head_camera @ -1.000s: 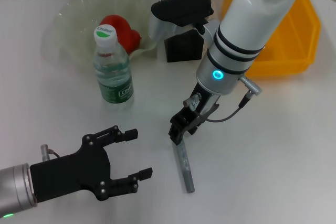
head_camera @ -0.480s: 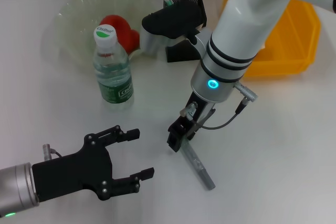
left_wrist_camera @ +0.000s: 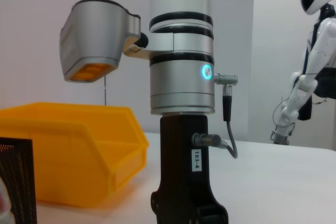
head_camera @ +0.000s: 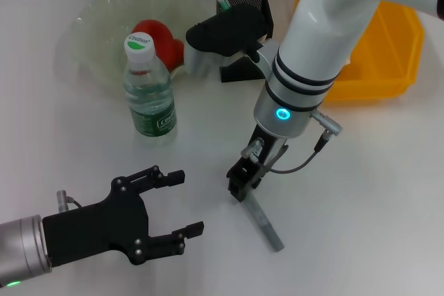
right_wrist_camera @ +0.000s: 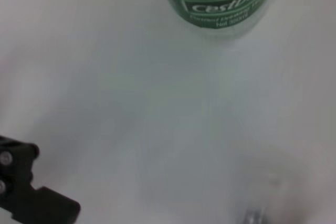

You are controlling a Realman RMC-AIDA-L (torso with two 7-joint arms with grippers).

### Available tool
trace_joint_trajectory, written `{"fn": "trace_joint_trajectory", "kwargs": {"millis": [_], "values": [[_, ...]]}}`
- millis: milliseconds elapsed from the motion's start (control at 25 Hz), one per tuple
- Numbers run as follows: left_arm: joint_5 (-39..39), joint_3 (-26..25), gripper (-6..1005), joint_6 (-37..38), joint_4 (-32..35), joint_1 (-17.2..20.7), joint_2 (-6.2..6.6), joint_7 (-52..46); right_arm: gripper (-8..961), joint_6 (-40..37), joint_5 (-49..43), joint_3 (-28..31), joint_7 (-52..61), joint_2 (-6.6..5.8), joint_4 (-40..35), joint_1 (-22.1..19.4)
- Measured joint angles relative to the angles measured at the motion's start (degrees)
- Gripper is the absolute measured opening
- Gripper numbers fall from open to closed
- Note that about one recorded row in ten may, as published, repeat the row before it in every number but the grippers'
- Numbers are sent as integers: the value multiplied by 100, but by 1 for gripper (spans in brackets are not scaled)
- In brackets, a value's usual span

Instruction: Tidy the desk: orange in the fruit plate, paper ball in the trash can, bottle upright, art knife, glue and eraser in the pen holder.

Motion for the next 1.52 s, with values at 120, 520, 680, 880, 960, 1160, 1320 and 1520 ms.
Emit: {"fn": "trace_joint_trajectory", "kwargs": {"millis": [120,520,680,880,960,1160,1320,1520], "values": [[0,0,799,0,0,0,0,0,295,-15,-15,-101,2,0,-3,18],[0,0,799,0,0,-25,0,-2,151,-190,-107,-214,-4,0,-201,-42],[0,0,799,6,1,-51,0,-10,136,-305,-393,-33,7,-16,-501,-261],[-18,-28,799,46,3,-68,1,-34,135,-754,-1343,1259,-39,-58,-1565,-928],[-38,-59,799,70,8,-86,1,-55,135,-1067,-2023,2313,-187,-61,-2894,-1598],[-58,-69,799,81,-1,-107,-21,-56,132,-823,-1501,3856,-1297,-48,-5000,-2749],[-58,-65,799,86,-20,-128,-25,-59,130,55,-151,4256,-2890,-29,-5314,-3483],[-59,-69,799,89,-55,-163,-26,-61,128,1121,3432,4304,-6734,-54,-3852,-4265]]}}
